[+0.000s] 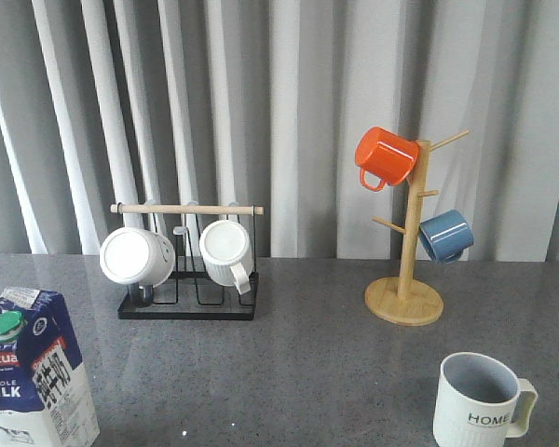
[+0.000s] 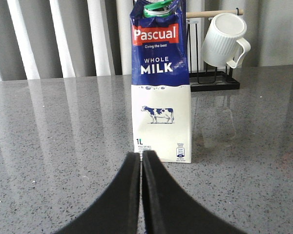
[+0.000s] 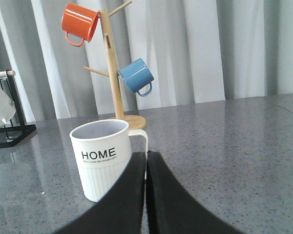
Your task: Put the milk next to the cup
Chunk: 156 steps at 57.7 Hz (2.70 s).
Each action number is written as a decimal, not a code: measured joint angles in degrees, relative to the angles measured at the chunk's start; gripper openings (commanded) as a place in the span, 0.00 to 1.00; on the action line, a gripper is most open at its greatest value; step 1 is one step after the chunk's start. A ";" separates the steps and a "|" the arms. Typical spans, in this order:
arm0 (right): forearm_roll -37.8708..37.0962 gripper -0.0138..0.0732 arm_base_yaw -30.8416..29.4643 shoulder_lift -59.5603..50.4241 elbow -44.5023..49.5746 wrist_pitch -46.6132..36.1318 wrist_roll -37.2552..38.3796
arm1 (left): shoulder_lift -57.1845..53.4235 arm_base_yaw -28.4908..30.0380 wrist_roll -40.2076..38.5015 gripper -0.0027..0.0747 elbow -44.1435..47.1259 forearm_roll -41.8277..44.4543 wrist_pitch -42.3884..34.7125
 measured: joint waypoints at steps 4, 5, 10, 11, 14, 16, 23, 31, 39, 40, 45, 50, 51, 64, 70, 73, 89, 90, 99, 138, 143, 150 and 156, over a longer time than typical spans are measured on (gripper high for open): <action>0.00 0.15 0.00 0.00 0.00 0.00 0.00 | 0.00 0.00 0.00 0.03 0.00 0.00 0.00; 0.00 0.15 0.00 0.00 0.00 0.00 0.00 | 0.00 0.00 0.00 0.03 0.00 0.00 0.00; 0.00 0.15 0.00 0.00 0.00 0.00 0.00 | 0.00 0.00 0.00 0.03 0.00 0.00 0.00; 0.00 0.15 0.00 0.00 0.00 0.00 0.00 | 0.00 0.00 0.00 0.03 0.00 0.00 0.00; 0.00 0.15 0.00 0.00 0.00 0.00 0.00 | 0.00 0.00 0.00 0.03 0.00 0.00 0.00; 0.00 0.15 0.00 0.00 0.00 0.00 0.00 | 0.00 0.00 0.00 0.03 0.00 0.00 0.00; 0.00 0.15 0.00 0.00 0.00 0.00 0.00 | 0.00 0.00 0.00 0.03 0.00 0.00 0.00; 0.00 0.15 0.00 0.00 0.00 0.00 0.00 | 0.00 0.00 0.00 0.03 0.00 0.00 0.00; 0.00 0.15 0.00 0.00 0.00 0.00 0.00 | 0.00 0.00 0.00 0.03 0.00 0.00 0.00; 0.00 0.15 0.00 0.00 0.00 0.00 0.00 | 0.00 0.00 0.00 0.03 0.00 0.00 0.00; 0.00 0.15 0.00 0.00 0.00 0.00 0.00 | 0.00 0.00 0.00 0.03 0.00 0.00 0.00; 0.00 0.15 0.00 0.00 0.00 0.00 0.00 | 0.00 0.00 0.00 0.03 0.00 0.00 0.00; 0.00 0.15 0.00 0.00 0.00 0.00 0.00 | 0.00 0.00 0.00 0.03 0.00 0.00 0.00; 0.00 0.15 0.00 0.00 0.00 0.00 0.00 | 0.00 0.00 0.00 0.03 0.00 0.00 -0.30; 0.00 0.15 0.00 0.00 0.00 0.00 0.00 | 0.00 0.00 0.00 0.03 0.00 0.00 -2.87; 0.00 0.15 0.00 0.00 0.00 0.00 0.00 | 0.00 0.00 -0.23 0.03 0.00 0.00 -5.23; 0.00 0.15 0.00 0.00 0.00 0.00 0.10 | 0.00 0.00 -3.82 0.03 0.00 0.00 -17.93; 0.00 0.15 0.00 0.00 0.00 0.00 0.10 | 0.00 0.00 -4.23 0.03 0.00 0.00 -18.49; 0.17 0.17 0.00 0.00 0.00 -2.03 0.16 | 0.00 0.00 -7.75 0.04 0.00 0.03 -21.30; -2.25 0.78 0.00 8.83 -17.80 -3.46 0.37 | 0.00 0.00 -22.51 0.36 -5.54 0.15 -27.97; -0.96 0.75 0.00 8.95 -18.14 -7.62 1.69 | 0.00 0.00 -24.12 0.36 -5.54 0.05 -28.58; -1.31 0.74 0.00 11.78 -22.55 -3.86 -0.04 | 0.00 0.00 -24.94 0.36 -5.54 0.03 -28.09; -3.71 0.74 0.00 17.89 -29.31 5.50 -3.19 | 0.00 0.00 -25.06 0.36 -5.54 0.03 -26.67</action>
